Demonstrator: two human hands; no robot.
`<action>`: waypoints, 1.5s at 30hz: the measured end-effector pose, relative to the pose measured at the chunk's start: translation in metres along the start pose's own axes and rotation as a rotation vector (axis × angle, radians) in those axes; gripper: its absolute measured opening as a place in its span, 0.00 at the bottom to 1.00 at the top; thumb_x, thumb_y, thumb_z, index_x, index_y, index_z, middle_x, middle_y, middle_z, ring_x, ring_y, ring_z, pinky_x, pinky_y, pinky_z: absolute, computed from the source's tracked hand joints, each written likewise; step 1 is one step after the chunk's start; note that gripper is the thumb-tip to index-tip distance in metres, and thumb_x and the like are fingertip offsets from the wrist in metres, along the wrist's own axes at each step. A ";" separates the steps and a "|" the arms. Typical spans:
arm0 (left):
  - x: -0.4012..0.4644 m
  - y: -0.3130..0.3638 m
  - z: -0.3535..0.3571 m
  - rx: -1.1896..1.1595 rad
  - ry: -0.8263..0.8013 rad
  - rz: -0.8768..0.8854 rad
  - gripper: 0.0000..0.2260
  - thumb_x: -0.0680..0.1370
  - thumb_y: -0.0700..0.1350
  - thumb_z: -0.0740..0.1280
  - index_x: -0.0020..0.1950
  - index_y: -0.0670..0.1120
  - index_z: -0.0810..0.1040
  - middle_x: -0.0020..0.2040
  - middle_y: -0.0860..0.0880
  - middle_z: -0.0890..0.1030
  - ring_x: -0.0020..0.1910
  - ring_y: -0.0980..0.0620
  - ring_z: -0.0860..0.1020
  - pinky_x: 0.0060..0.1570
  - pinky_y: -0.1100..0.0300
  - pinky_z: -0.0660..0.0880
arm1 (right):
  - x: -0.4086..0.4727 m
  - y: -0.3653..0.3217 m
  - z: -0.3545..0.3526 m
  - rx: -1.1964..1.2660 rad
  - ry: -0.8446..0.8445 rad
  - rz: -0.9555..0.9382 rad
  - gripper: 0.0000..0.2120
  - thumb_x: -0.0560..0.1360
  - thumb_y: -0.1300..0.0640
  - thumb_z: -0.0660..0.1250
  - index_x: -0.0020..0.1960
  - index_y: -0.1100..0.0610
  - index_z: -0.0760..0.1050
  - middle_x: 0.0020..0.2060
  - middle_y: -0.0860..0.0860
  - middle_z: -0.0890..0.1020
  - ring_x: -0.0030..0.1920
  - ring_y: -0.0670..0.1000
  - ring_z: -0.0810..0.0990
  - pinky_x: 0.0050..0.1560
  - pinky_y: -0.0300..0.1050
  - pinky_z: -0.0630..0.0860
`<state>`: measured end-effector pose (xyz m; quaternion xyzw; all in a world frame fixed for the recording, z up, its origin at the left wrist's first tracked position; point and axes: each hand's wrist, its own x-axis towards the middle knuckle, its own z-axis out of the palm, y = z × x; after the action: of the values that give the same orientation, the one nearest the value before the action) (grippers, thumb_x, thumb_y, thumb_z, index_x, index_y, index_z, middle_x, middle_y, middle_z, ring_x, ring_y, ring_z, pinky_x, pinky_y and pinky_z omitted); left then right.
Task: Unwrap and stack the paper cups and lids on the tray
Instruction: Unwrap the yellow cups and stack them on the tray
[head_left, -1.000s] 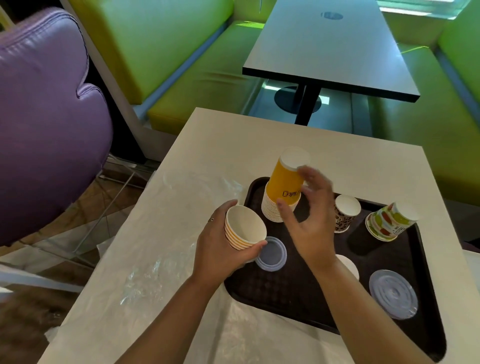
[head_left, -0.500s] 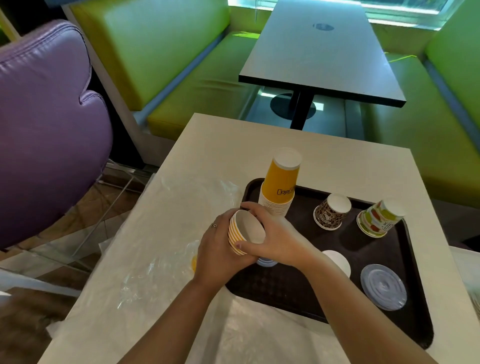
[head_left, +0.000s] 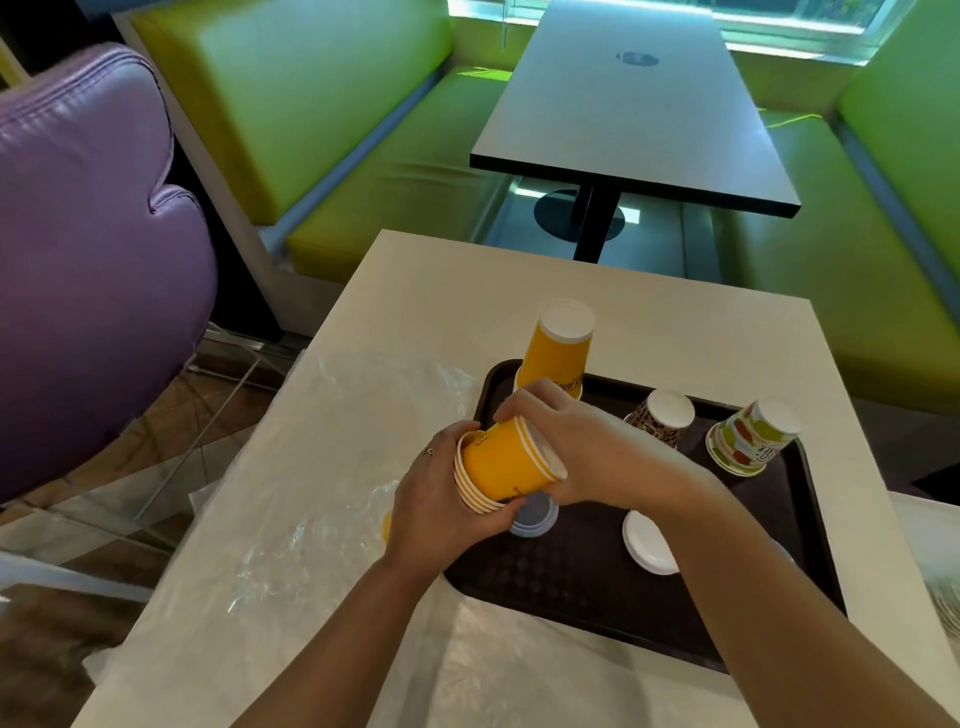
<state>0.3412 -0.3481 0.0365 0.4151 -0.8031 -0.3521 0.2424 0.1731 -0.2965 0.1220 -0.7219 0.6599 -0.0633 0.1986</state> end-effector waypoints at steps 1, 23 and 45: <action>0.001 0.000 0.000 0.002 0.000 -0.003 0.40 0.58 0.67 0.70 0.67 0.52 0.69 0.60 0.54 0.77 0.54 0.59 0.75 0.49 0.75 0.67 | 0.001 -0.002 -0.004 -0.104 -0.015 -0.001 0.35 0.67 0.60 0.74 0.68 0.49 0.60 0.63 0.48 0.63 0.51 0.49 0.72 0.49 0.48 0.77; 0.005 0.000 -0.012 -0.099 0.048 -0.073 0.41 0.60 0.57 0.79 0.68 0.51 0.67 0.64 0.53 0.74 0.60 0.53 0.73 0.55 0.65 0.73 | 0.048 0.049 -0.012 0.950 0.906 0.289 0.40 0.58 0.45 0.78 0.64 0.48 0.62 0.65 0.54 0.71 0.60 0.52 0.75 0.59 0.54 0.77; 0.008 0.000 -0.011 -0.128 0.045 -0.074 0.41 0.59 0.54 0.81 0.68 0.51 0.67 0.64 0.53 0.74 0.60 0.54 0.73 0.53 0.73 0.69 | 0.057 0.085 0.072 0.791 0.656 0.503 0.37 0.63 0.54 0.79 0.67 0.54 0.66 0.60 0.51 0.76 0.59 0.49 0.74 0.60 0.48 0.73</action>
<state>0.3450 -0.3592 0.0441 0.4358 -0.7574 -0.4022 0.2733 0.1268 -0.3420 0.0152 -0.3560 0.7647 -0.4768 0.2473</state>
